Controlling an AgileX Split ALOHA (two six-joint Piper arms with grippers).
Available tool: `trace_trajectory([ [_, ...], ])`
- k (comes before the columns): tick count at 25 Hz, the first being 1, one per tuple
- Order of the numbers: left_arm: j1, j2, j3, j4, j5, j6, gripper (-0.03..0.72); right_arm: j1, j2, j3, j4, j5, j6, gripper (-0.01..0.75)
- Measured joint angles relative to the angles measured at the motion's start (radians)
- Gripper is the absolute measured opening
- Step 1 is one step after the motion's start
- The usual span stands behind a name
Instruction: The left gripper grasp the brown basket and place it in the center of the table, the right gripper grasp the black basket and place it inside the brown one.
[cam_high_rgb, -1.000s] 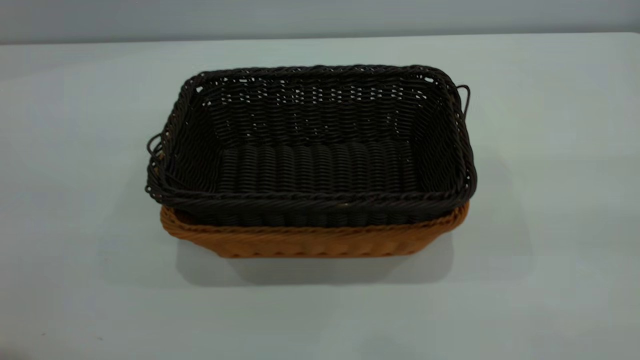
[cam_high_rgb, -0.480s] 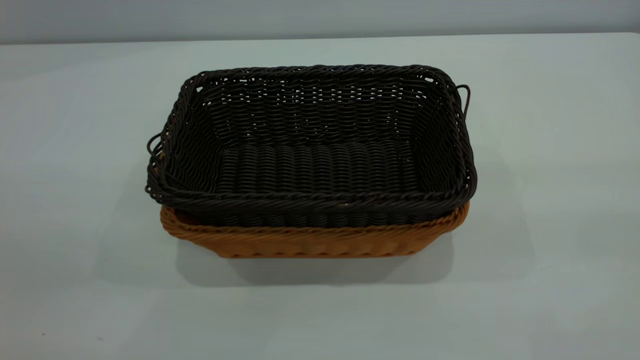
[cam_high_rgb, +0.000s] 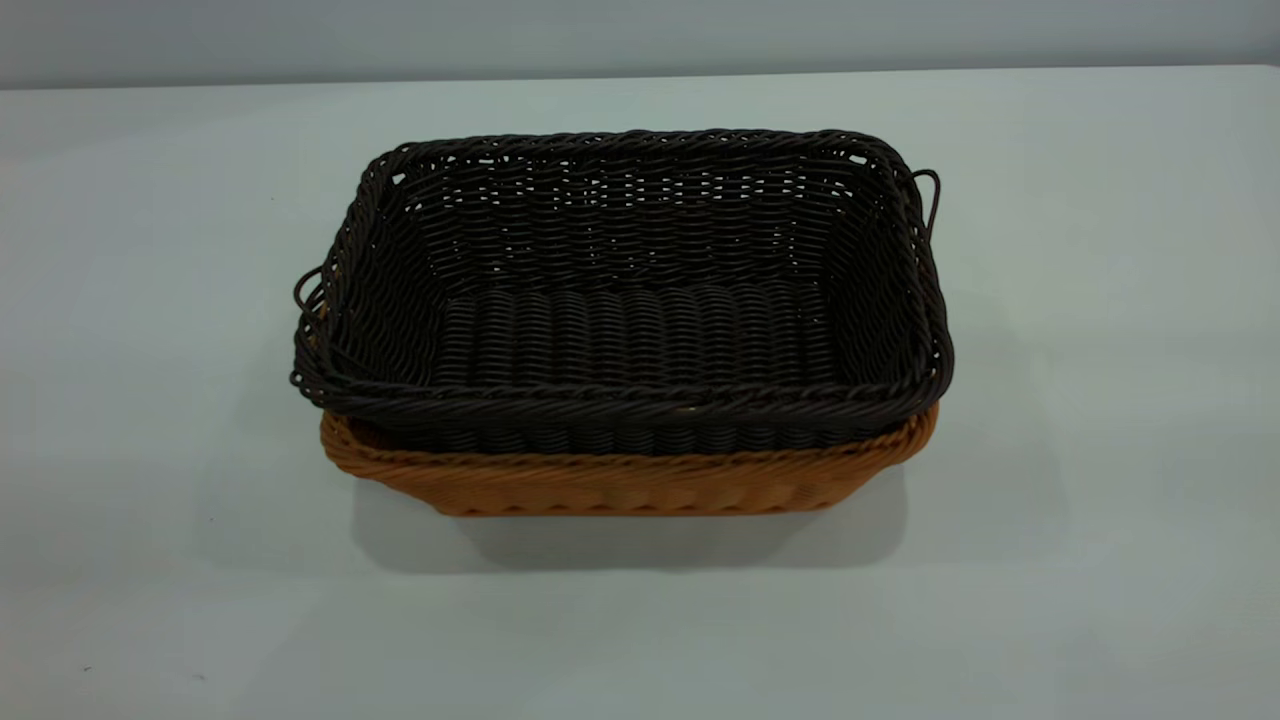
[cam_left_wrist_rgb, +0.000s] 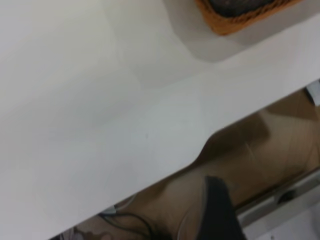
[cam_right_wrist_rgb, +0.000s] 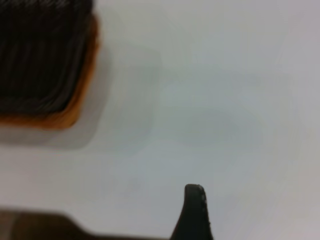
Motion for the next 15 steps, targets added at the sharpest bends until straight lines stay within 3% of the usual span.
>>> trace_trajectory([
  [4,0.074,-0.020,0.000,0.001,0.001,0.000,0.442,-0.088,-0.133,0.000,-0.001,0.000,0.000,0.530],
  [12,0.331,-0.056,0.001,0.003,0.002,0.000,0.442,-0.091,-0.193,0.000,-0.002,0.013,0.000,0.530],
  [15,0.395,-0.127,0.001,0.004,0.002,-0.001,0.442,-0.091,-0.193,0.000,-0.002,0.013,0.001,0.530],
])
